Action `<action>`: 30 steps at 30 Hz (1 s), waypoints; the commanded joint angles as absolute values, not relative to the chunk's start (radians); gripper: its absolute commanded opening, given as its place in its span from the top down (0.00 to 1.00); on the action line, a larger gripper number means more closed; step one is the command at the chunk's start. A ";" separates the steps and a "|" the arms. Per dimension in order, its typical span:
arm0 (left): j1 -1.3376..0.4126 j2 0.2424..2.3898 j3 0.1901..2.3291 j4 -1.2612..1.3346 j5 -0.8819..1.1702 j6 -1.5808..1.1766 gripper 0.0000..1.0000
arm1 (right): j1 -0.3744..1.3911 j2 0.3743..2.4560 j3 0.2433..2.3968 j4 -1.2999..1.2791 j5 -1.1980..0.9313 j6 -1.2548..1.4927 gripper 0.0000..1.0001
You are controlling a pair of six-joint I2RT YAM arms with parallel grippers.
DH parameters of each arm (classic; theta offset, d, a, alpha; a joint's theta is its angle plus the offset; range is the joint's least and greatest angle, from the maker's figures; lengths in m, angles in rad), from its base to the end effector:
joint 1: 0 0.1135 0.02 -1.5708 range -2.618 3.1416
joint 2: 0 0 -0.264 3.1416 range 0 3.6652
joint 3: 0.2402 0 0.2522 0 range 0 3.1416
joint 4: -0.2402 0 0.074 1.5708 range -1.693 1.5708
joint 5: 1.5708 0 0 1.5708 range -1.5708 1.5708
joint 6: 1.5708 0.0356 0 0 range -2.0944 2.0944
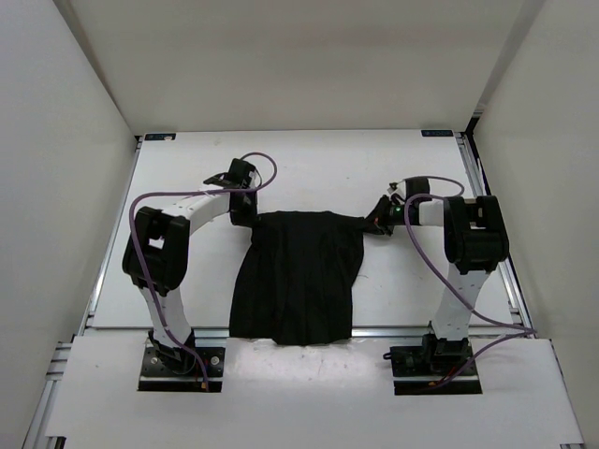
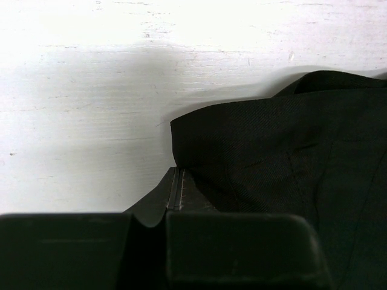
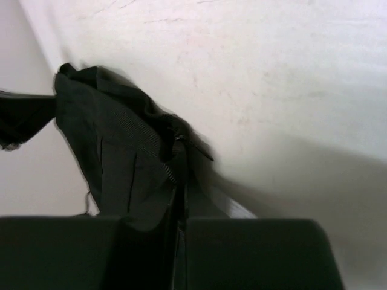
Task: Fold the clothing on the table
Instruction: Flatten the skirt out
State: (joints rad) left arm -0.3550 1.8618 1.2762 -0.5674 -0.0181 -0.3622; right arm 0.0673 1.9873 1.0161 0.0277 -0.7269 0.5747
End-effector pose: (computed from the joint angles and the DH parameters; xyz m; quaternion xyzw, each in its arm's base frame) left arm 0.3542 -0.1306 0.1808 -0.0054 0.9782 -0.0645 0.1973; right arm 0.3712 0.0487 0.1051 0.1170 0.8881 0.4119 0.1670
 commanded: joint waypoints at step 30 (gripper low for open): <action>-0.143 1.577 1.643 -0.519 0.430 -0.365 1.00 | 0.078 1.488 1.459 -0.515 -0.580 0.195 1.00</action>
State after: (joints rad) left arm -0.1654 1.7336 1.7092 -0.5121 0.3653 -0.4118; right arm 0.0715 1.5620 1.5372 -0.4248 -0.6205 0.2661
